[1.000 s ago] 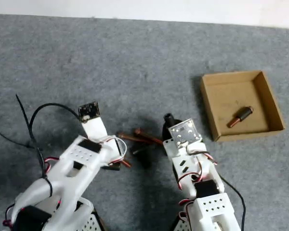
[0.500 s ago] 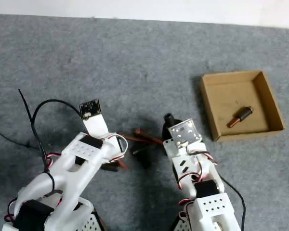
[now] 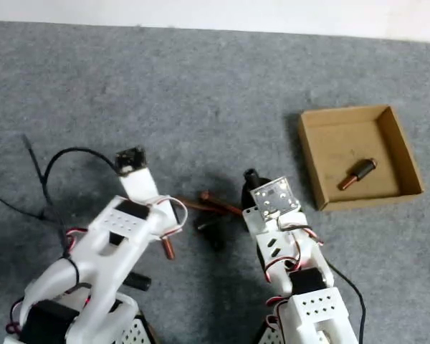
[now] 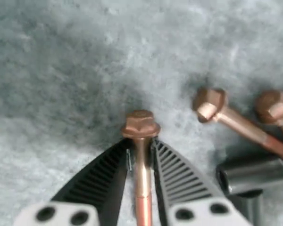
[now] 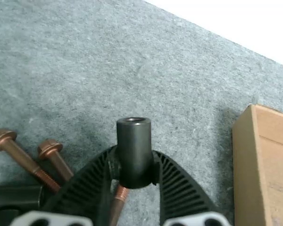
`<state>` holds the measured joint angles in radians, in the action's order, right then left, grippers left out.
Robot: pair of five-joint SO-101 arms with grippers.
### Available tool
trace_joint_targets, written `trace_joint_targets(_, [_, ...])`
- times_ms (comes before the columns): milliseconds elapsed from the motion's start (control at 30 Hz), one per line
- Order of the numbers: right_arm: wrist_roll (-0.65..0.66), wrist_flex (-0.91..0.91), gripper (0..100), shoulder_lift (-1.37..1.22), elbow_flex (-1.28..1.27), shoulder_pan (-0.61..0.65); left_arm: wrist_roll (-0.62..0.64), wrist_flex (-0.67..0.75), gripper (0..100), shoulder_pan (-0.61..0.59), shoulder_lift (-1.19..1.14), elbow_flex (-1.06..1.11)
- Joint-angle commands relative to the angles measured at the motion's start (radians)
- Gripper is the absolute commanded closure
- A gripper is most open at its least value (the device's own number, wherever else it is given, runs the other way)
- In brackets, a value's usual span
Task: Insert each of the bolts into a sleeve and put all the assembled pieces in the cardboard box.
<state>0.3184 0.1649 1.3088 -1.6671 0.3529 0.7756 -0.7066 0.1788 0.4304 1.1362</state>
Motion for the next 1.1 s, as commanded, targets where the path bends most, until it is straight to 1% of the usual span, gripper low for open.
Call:
trace_joint_targets(0, [-0.003,-0.03,99.4,0.022,-0.008,-0.005,0.003,-0.002,100,-0.061,0.128,0.01])
trace_joint_targets(100, [-0.005,-0.03,99.4,0.022,-0.008,0.012,0.005,-0.002,100,-0.073,0.255,0.054])
trace_joint_targets(267, [-0.002,-0.025,99.4,0.022,-0.012,0.127,0.006,0.0,100,-0.079,0.512,0.147])
trace_joint_targets(500, [0.006,-0.025,99.3,0.024,-0.048,0.262,0.006,0.0,100,-0.131,0.906,0.288])
trace_joint_targets(667, [0.158,-0.024,99.3,0.025,-0.102,0.326,0.009,0.0,100,-0.131,1.216,0.42])
trace_joint_targets(767, [0.18,-0.024,99.3,0.024,-0.124,0.371,0.009,0.0,100,-0.127,1.405,0.506])
trace_joint_targets(800, [0.18,-0.024,99.3,0.022,-0.127,0.381,0.011,0.011,100,-0.125,1.431,0.518])
trace_joint_targets(933, [0.181,-0.024,99.3,0.022,-0.128,0.392,0.021,0.095,100,-0.125,1.356,0.524])
trace_joint_targets(1000, [0.183,-0.024,99.3,0.022,-0.128,0.392,0.083,0.135,100,-0.125,1.356,0.529])
trace_joint_targets(1067, [0.215,-0.024,99.3,0.022,-0.128,0.392,0.123,0.196,100,-0.125,1.356,0.526])
